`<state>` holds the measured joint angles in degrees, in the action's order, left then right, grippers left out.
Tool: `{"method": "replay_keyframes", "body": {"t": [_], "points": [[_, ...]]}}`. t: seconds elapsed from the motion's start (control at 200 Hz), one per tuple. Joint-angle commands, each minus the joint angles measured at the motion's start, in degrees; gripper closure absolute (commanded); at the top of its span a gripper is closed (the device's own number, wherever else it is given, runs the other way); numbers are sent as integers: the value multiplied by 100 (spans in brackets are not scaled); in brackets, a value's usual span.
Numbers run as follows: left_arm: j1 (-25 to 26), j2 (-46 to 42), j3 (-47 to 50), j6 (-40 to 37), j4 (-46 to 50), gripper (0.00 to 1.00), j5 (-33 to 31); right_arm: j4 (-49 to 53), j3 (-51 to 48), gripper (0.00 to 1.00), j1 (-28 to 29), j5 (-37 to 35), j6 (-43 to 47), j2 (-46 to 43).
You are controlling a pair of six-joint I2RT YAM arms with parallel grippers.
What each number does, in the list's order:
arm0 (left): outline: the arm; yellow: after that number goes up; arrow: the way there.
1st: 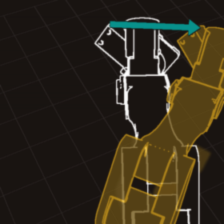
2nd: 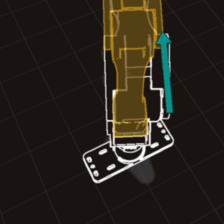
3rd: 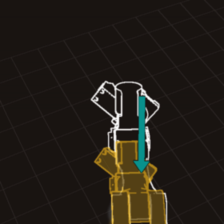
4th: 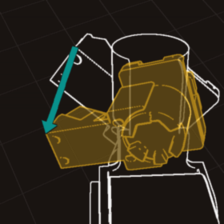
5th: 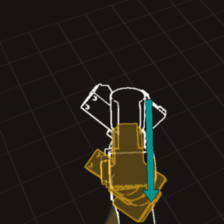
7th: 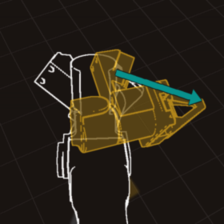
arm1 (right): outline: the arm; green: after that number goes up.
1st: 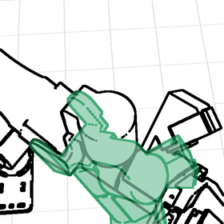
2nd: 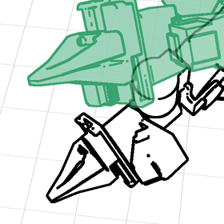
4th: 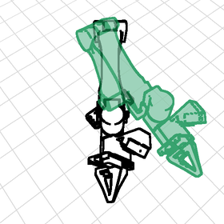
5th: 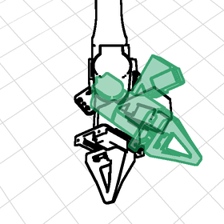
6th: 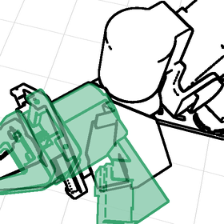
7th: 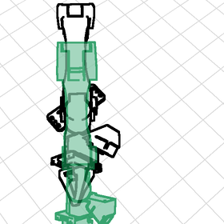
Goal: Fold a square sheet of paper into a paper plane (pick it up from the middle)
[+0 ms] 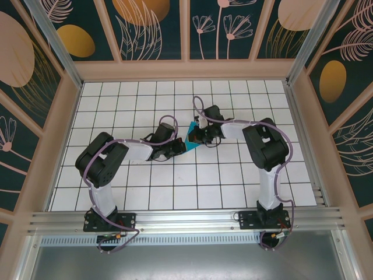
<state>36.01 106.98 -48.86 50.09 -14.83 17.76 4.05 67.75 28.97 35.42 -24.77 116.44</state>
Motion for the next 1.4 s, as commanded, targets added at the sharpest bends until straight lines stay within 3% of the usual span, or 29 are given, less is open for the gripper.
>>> {"method": "replay_keyframes", "body": {"t": [0.0, 0.205, 1.016, 1.301, 1.396], "points": [[-15, 260, 245, 80, 1114, 100, -154, 124, 99, 100, 3, 124, 181, 217], [-15, 235, 331, 120, 1135, 100, -185, 391, 304, 100, -118, -294, 368, 486], [-10, 104, 764, 244, 965, 100, -148, 590, 1614, 100, -1535, -1212, 119, 1258], [-14, -100, 311, 3, 889, 100, -99, 541, 1651, 99, -1426, -896, 23, 612], [-12, -275, -143, -204, 843, 88, -24, 374, 1187, 93, -1374, -787, -184, 153]]}}
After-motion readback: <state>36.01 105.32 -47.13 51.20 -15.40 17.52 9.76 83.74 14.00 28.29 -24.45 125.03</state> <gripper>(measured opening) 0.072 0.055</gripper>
